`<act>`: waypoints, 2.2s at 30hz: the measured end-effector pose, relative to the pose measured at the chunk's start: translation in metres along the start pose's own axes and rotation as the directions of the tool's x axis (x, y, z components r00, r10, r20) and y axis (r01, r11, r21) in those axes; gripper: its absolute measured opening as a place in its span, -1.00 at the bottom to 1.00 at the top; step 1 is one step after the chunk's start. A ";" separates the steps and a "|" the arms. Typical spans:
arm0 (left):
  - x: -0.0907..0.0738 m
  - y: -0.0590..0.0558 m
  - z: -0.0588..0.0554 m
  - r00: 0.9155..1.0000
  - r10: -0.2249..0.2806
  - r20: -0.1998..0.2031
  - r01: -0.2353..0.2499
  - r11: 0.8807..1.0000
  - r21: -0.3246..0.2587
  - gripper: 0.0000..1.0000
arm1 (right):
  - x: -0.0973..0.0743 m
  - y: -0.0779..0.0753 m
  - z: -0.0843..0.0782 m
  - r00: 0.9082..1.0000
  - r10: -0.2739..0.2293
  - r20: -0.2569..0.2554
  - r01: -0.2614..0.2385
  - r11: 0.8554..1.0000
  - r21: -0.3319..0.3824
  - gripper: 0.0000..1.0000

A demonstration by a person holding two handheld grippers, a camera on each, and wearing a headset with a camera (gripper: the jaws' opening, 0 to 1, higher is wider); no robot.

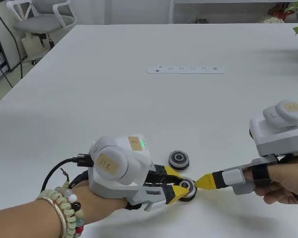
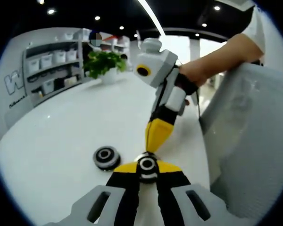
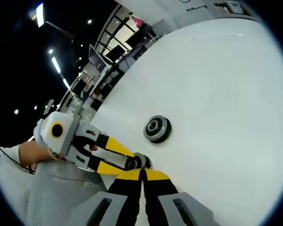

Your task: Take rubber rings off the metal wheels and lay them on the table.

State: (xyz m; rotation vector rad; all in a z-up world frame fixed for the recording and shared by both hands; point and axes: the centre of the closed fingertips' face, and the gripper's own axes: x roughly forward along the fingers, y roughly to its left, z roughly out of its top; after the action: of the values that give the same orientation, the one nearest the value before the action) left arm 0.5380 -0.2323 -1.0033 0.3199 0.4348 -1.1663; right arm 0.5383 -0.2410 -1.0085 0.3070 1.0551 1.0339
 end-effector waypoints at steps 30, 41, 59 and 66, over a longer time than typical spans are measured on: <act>0.000 0.004 -0.001 1.000 0.010 0.014 -0.010 1.000 -0.009 -0.73 | 0.005 0.011 0.005 1.000 0.022 0.012 -0.022 0.998 -0.059 -1.00; 0.000 0.004 0.000 1.000 0.011 0.012 -0.011 1.000 -0.009 -0.73 | 0.005 0.022 0.019 0.997 0.052 0.057 -0.042 0.986 -0.161 -1.00; -0.016 0.010 0.040 0.995 -0.028 0.094 0.035 0.997 -0.073 -0.53 | 0.004 0.012 0.009 1.000 0.011 0.019 -0.008 0.990 -0.143 -1.00; -0.039 0.014 0.064 0.993 -0.022 0.112 0.021 1.000 0.004 -0.20 | 0.000 0.012 0.016 0.999 0.013 0.042 -0.007 0.989 -0.148 -1.00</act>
State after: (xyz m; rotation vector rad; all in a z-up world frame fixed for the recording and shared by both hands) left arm 0.5486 -0.2248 -0.9278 0.2513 0.3392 -1.1996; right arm 0.5443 -0.2310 -0.9923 0.2132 0.9332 1.1036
